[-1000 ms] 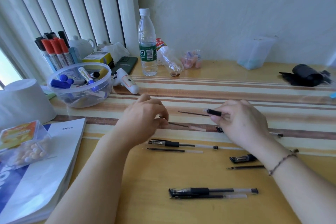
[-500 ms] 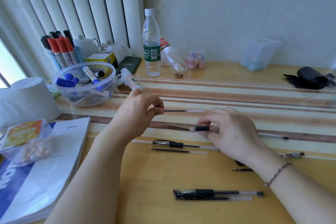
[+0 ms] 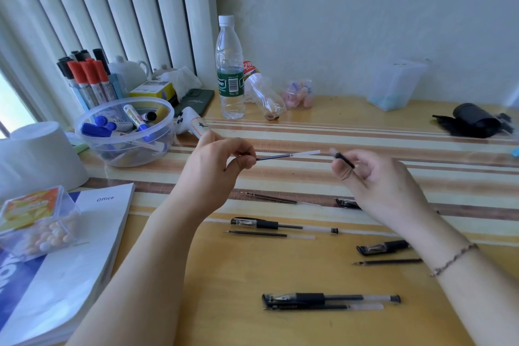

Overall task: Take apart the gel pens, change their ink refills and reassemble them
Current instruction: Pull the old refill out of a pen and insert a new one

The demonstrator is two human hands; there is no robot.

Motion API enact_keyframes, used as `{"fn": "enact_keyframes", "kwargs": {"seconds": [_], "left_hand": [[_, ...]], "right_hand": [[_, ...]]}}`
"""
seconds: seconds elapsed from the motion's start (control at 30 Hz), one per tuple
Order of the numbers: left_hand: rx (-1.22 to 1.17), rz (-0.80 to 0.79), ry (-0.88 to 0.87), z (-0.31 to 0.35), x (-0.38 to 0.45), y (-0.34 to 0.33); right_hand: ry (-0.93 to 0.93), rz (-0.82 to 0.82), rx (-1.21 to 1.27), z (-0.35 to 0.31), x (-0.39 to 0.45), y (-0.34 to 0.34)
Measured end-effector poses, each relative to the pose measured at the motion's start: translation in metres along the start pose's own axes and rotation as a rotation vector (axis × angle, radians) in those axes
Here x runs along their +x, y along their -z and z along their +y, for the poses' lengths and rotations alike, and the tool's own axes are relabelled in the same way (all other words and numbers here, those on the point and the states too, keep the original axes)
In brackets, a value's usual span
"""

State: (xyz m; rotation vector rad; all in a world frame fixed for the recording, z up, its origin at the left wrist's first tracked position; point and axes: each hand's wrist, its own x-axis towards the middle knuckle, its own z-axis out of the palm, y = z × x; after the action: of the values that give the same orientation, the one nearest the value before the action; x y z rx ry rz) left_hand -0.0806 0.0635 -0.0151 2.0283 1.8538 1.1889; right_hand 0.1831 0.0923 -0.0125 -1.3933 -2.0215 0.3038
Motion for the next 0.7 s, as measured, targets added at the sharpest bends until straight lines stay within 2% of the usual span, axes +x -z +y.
{"fn": "enact_keyframes", "kwargs": {"seconds": [0.1,0.33,0.47,0.7], "left_hand": [[0.013,0.0,-0.007,0.0,0.0,-0.001],[0.035,0.022,0.019,-0.004,0.0,0.0],[0.042,0.013,0.031,-0.006,0.0,0.0],[0.041,-0.043,0.025,-0.005,0.001,-0.002]], "right_hand": [[0.069,-0.023,-0.007,0.0,-0.004,-0.003],[0.148,0.167,-0.005,0.004,-0.002,-0.009],[0.174,0.194,0.092,0.007,0.002,-0.012],[0.206,0.194,0.113,0.009,0.002,-0.013]]}}
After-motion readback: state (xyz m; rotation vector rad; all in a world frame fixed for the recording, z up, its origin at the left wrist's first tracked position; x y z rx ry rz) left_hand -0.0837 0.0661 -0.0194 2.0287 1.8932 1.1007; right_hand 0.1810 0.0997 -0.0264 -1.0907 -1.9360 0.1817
